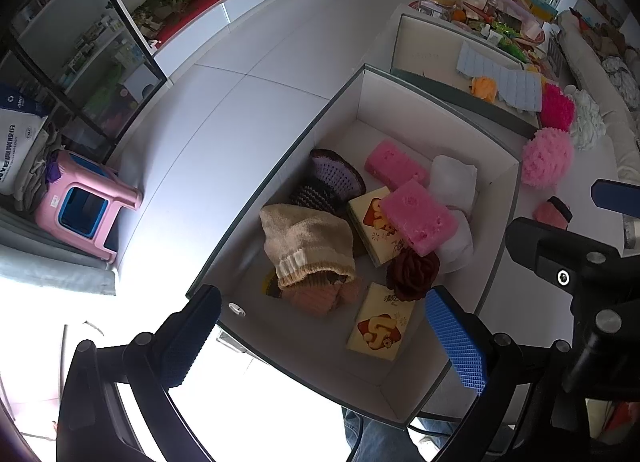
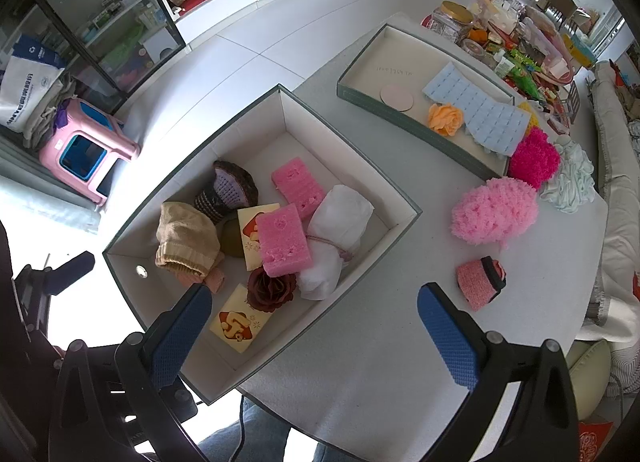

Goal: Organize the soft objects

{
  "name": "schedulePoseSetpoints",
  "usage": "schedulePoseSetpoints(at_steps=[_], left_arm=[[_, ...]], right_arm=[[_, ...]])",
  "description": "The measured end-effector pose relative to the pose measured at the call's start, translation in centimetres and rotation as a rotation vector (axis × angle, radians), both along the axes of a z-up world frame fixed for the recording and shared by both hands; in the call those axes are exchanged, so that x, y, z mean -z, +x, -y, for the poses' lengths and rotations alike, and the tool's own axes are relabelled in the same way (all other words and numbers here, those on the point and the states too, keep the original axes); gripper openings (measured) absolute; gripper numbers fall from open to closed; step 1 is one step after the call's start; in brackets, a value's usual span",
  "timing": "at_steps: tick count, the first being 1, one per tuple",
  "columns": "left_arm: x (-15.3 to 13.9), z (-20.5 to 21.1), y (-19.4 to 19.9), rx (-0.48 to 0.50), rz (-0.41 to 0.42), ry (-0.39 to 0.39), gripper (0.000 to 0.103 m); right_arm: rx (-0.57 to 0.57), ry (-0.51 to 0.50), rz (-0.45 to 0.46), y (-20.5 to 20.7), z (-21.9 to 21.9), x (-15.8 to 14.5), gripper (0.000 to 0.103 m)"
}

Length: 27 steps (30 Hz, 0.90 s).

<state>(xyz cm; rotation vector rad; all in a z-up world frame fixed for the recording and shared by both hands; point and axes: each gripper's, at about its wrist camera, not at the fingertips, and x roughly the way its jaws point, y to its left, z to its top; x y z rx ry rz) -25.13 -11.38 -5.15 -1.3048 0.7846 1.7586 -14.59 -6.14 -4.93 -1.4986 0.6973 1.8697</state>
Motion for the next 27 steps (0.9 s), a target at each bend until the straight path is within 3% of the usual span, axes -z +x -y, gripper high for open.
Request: schedulePoseSetpoints(at_steps=[27], left_arm=[[0.83, -0.08, -0.49, -0.018, 0.011, -0.029, 0.103]], right_arm=[[-0.001, -0.002, 0.0, -0.09, -0.02, 0.15, 0.103]])
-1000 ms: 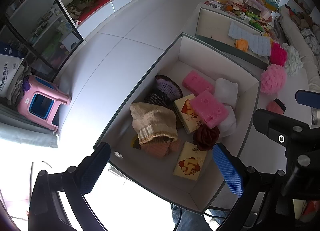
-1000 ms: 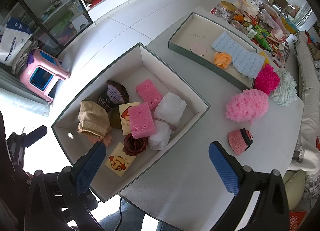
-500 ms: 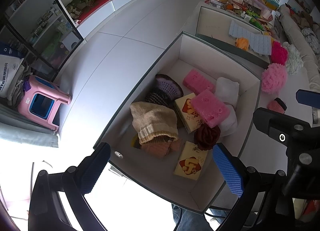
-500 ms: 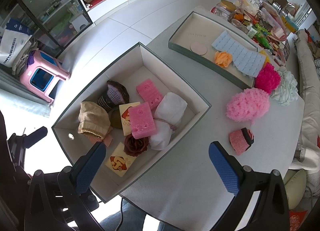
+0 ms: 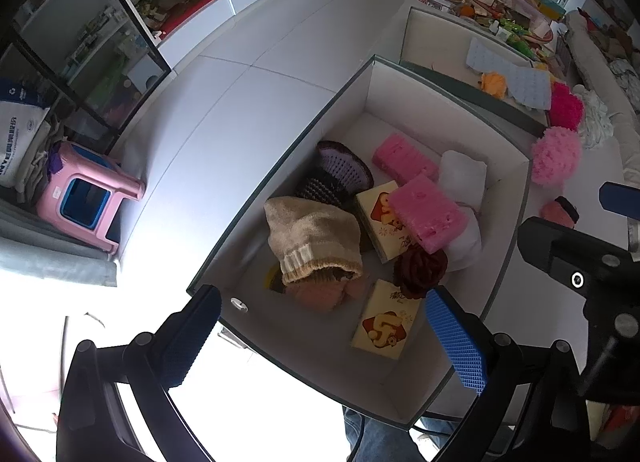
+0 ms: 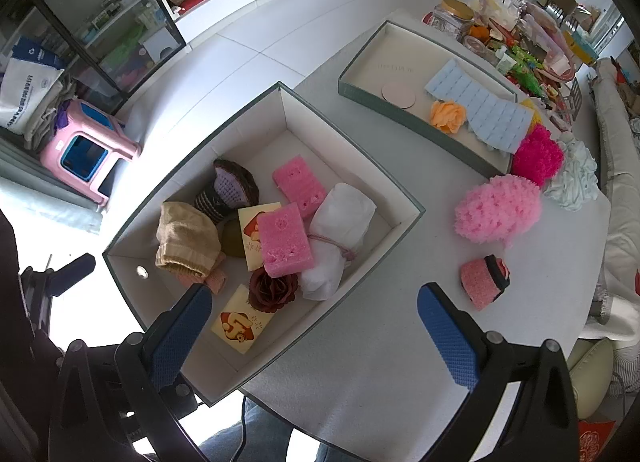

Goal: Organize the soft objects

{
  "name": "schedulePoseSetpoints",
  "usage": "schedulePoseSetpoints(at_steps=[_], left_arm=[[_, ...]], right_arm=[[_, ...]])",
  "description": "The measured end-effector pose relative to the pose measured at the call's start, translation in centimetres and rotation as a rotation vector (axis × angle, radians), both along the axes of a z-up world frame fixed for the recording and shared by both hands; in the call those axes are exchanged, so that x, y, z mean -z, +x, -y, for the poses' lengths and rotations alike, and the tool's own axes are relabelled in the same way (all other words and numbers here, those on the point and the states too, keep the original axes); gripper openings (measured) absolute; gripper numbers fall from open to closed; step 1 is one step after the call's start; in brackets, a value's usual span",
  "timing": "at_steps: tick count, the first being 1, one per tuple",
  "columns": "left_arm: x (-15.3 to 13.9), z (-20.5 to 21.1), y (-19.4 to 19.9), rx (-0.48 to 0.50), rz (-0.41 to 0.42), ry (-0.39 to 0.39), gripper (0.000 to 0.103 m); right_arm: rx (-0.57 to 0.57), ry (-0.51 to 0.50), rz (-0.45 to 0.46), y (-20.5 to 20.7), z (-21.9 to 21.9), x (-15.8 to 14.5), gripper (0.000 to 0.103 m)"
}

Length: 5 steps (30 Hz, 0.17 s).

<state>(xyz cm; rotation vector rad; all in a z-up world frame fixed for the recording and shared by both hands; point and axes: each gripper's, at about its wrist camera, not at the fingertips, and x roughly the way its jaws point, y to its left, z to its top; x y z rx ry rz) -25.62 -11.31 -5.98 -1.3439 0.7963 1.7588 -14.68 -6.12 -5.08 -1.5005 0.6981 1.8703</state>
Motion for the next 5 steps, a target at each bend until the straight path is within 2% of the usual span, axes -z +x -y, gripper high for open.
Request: schedulePoseSetpoints(at_steps=[5], left_arm=[[-0.46, 0.22, 0.09, 0.005, -0.017, 0.025, 0.103]], right_arm=[[0.003, -0.004, 0.0, -0.08, -0.05, 0.07, 0.103]])
